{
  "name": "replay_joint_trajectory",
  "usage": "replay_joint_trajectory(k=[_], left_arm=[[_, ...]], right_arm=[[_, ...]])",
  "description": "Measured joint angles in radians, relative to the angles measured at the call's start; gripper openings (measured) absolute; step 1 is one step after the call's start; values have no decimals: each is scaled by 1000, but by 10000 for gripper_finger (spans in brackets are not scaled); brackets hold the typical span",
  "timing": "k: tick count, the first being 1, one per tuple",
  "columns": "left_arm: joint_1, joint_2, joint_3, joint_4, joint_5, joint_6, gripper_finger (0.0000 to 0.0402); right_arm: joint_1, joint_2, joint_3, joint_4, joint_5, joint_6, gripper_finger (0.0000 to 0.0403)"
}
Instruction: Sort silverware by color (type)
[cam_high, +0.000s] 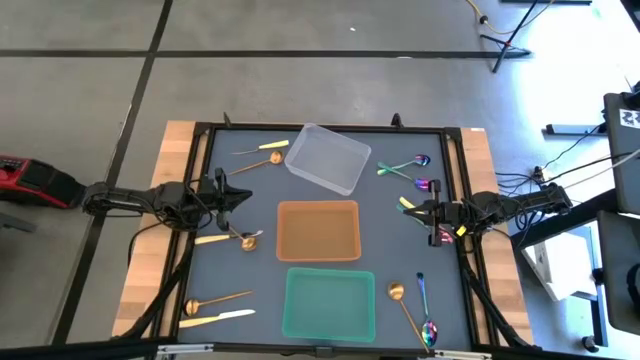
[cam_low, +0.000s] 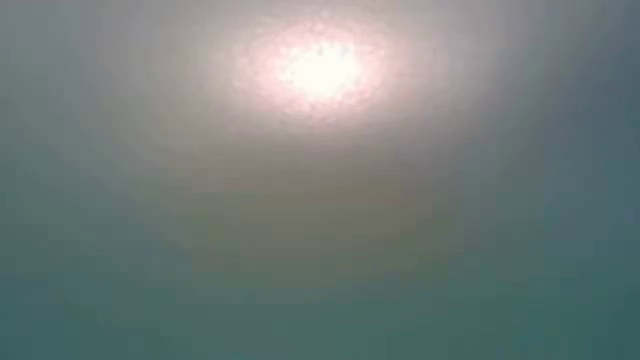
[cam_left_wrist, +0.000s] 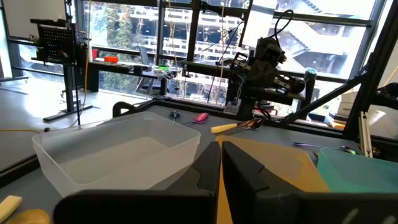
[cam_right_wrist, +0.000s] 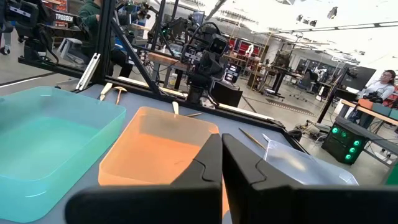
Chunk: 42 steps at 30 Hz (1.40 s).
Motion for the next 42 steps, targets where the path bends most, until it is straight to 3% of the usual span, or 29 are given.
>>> replay_joint_trajectory(k=[16,22,24,34,42], left_arm=[[0,0,0,0,0,0,11],[0,0,0,0,0,0,11],[0,0,0,0,0,0,11],[0,0,0,0,0,0,11],[0,0,0,26,2,62,11]], right_arm=[[0,0,0,6,-1,4,0],[0,0,0,-11,-52,283,0],[0,0,0,-11,-49,310,0],[-1,37,33,21,194,400,0],[-1,276,247,-168,350,533,0]])
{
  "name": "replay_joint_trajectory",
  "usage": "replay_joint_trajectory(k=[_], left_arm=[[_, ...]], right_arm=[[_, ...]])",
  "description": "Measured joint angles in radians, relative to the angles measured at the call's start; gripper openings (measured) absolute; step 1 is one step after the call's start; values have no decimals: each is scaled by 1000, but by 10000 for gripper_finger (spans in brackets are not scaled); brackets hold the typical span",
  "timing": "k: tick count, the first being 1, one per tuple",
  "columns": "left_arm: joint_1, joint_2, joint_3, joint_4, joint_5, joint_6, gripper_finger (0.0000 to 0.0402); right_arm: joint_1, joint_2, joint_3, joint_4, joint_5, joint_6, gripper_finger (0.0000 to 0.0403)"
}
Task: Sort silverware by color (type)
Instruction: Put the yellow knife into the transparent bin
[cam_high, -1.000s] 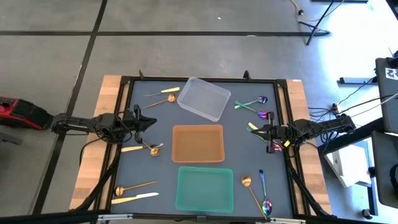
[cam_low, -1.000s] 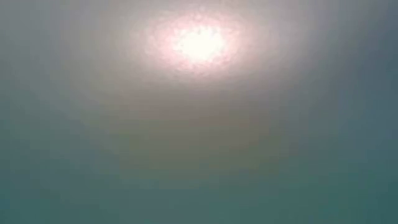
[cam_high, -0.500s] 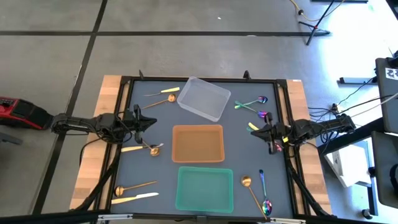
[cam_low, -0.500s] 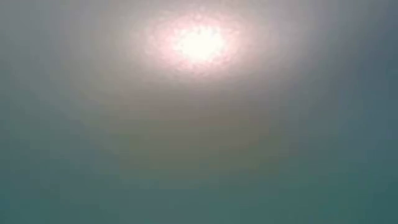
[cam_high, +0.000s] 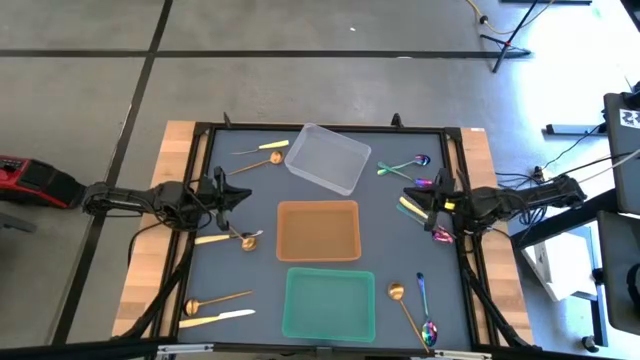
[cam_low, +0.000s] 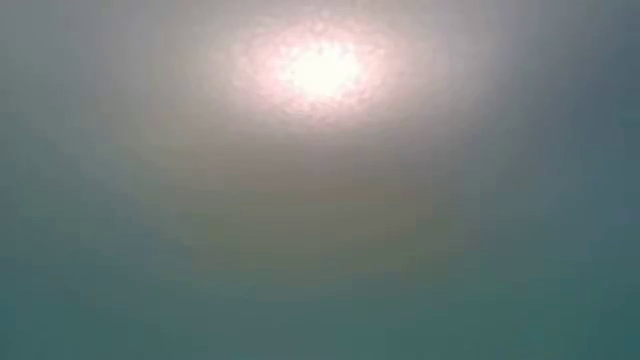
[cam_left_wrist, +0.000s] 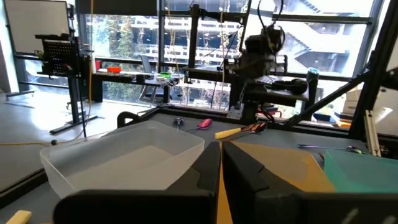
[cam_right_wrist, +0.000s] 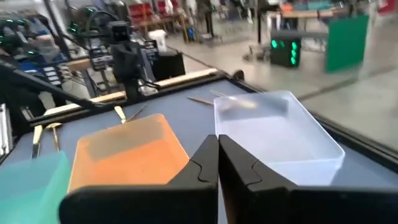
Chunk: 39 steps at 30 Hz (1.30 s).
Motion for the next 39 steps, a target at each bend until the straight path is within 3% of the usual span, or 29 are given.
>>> replay_joint_trajectory(k=[7,13,20,29,35,39], left_arm=[[-1,0,0,188,-9,55,11],[14,1,0,316,3,197,11],[48,3,0,346,125,227,11],[51,3,0,345,157,200,11],[51,3,0,344,160,200,11],[51,3,0,339,160,200,11]], right_arm=[[0,214,250,-357,11,163,0],[-14,347,338,-576,59,309,0],[-171,465,352,-772,-118,467,34],[-392,663,352,-877,-392,386,132],[-447,803,352,-868,-475,263,142],[-453,887,348,-850,-470,226,142]])
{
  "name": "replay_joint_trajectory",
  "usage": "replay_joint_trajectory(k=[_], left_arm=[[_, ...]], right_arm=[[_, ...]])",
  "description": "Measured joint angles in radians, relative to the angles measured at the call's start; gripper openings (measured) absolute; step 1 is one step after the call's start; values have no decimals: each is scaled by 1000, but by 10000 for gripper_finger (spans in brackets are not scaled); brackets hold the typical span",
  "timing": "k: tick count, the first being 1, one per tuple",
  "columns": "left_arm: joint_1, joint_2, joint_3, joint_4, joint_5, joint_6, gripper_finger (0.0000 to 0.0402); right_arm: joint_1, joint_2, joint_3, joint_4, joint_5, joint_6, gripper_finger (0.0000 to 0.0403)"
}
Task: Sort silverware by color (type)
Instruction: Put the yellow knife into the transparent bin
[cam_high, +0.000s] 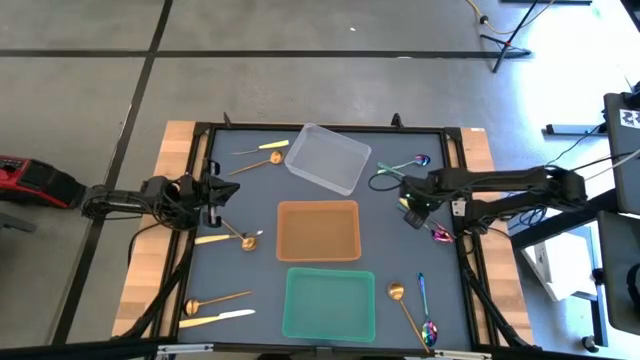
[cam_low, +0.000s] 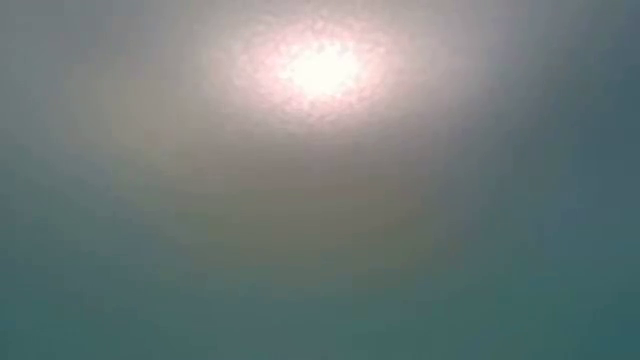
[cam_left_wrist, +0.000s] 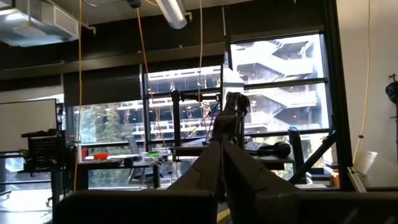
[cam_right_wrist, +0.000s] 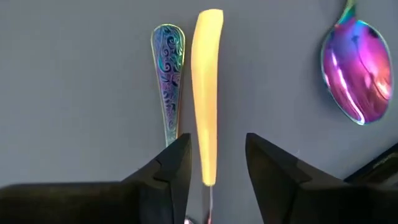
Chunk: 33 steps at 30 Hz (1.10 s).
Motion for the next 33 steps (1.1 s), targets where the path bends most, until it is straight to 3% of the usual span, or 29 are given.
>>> replay_joint_trajectory(k=[14,22,29,33], left_arm=[[0,0,0,-31,-34,-84,11],[0,0,0,-32,-34,-139,11],[-1,0,0,-43,-35,-159,11],[0,0,0,-45,-35,-159,11]], right_arm=[[3,220,2,104,86,-30,129],[3,209,6,113,68,-80,18],[2,152,115,52,142,-127,35],[2,118,228,52,198,-186,25]])
